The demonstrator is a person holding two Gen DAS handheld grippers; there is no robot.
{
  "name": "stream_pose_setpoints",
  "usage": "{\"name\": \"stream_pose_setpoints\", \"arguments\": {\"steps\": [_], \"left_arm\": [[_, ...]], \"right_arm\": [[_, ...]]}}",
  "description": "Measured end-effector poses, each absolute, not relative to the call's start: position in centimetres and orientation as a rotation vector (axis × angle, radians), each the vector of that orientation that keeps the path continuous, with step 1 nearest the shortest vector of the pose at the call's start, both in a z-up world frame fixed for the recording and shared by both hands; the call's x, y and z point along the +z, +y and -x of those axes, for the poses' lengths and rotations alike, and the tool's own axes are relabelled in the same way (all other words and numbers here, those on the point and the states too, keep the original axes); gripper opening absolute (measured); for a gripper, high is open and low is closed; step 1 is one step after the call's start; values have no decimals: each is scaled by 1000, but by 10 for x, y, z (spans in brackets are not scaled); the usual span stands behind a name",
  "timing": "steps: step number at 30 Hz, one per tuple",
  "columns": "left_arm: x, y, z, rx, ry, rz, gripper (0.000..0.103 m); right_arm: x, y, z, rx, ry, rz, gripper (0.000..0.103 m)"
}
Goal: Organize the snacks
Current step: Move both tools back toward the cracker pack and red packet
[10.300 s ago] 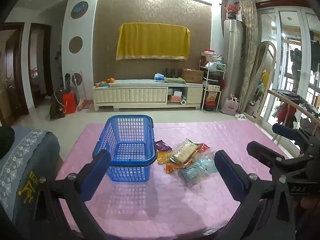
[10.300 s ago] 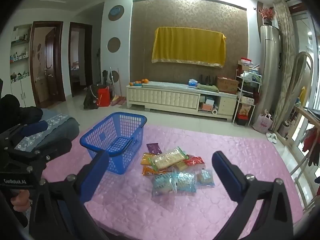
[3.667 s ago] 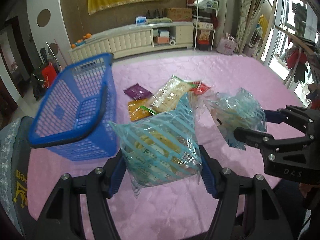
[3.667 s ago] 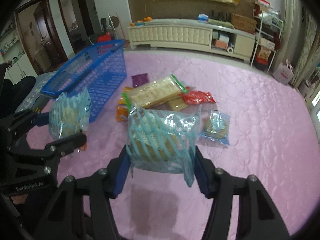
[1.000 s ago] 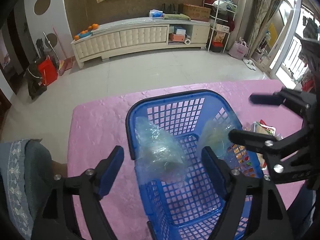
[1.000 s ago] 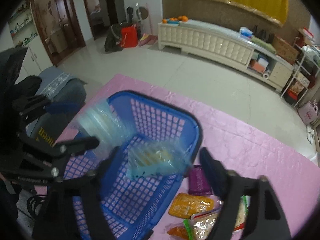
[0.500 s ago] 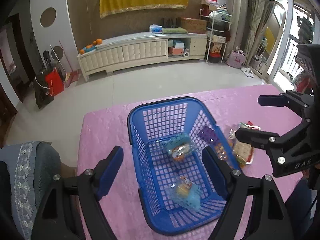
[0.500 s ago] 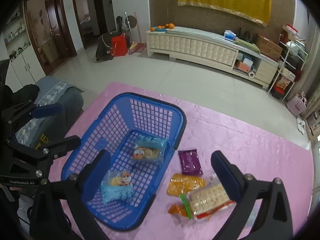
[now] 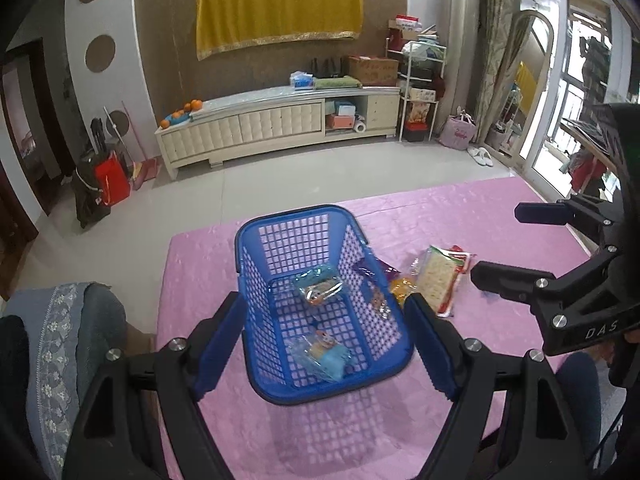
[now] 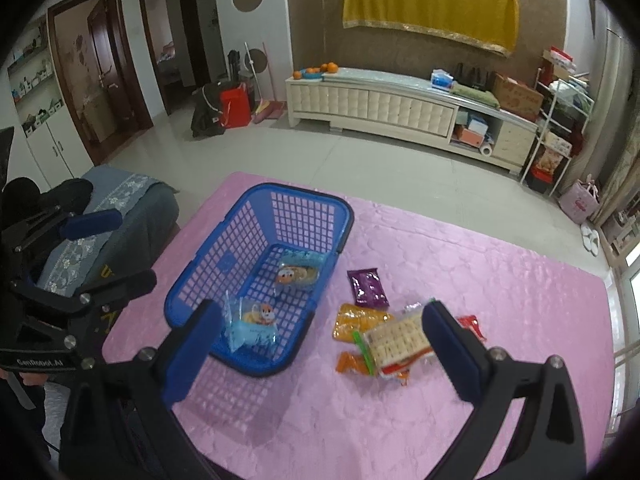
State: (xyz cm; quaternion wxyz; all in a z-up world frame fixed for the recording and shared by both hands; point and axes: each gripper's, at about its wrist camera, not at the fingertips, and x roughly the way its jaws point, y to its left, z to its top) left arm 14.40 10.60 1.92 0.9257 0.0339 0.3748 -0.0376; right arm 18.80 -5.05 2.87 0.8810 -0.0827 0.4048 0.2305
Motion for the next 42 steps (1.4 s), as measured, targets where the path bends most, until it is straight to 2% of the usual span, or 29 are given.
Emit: {"name": "stream_pose_setpoints", "arguments": {"steps": [6,17,27,42], "left_arm": [[32,76,-129,-92,740,-95,83],[28,21,-131,-135,726,-120,83],[-4,-29,-173,-199,779,-196,83],[-80,-60,-259,-249,917,-272,83]], "right_arm": [[40,-75,-166,465,820,149,102],[37,-129,-156,429,822,133,102],[10,-184,-174,369,845,115,102],[-69,-224,-229,330,933,94,102]]}}
